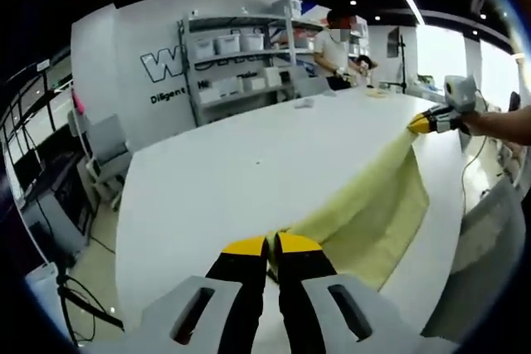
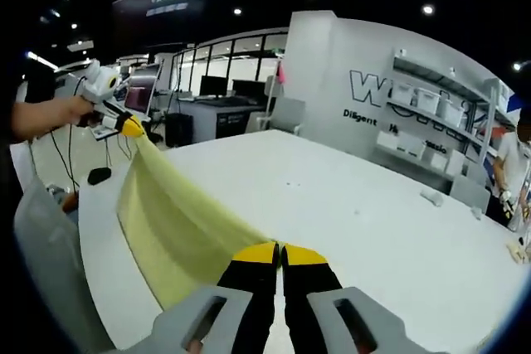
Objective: Fold the garment on the visible template until the final outline fits inside the template.
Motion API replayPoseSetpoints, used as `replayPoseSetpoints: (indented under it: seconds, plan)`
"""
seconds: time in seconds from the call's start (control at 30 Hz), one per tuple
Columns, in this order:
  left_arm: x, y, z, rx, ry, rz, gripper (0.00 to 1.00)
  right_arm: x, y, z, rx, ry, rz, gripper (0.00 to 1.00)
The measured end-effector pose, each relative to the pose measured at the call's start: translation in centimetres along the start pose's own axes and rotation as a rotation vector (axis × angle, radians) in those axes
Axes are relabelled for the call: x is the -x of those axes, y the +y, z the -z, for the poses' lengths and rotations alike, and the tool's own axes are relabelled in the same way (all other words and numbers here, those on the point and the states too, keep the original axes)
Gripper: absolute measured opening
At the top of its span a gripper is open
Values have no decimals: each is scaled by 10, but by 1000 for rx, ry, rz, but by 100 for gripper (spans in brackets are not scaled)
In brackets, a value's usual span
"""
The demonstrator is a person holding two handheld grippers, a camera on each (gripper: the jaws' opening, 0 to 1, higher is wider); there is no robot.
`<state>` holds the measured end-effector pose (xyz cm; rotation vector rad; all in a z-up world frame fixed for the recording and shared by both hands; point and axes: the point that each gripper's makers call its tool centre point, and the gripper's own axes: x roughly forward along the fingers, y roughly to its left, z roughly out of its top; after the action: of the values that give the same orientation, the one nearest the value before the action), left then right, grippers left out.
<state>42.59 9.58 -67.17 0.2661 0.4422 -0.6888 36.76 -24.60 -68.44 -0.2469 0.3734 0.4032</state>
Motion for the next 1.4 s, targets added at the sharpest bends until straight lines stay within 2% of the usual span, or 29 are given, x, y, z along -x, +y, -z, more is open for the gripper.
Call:
replayPoseSetpoints:
  seconds: [0.2,0.3,0.43,0.5,0.9,1.03,1.2,1.4]
  plan:
    - [-19,8,12,21,13,12,8,-18,-6,9,31,20,13,0]
    - [-29,12,23,45,33,19,8,-27,-8,14,32,30,16,0]
    - [-40,12,36,53,76,20,8,-40,-6,28,30,95,-4,0]
    - [-48,13,43,57,91,21,8,-46,-6,30,50,100,-2,0]
    - [-90,22,72,102,154,24,8,-78,-15,67,33,206,-6,0]
    - [-103,23,82,99,189,16,8,-87,-17,78,-6,224,-3,0]
    - [-113,26,88,103,206,18,8,-95,-18,92,-23,260,2,0]
    - [-121,27,103,106,245,28,8,-101,-17,105,-25,285,7,0]
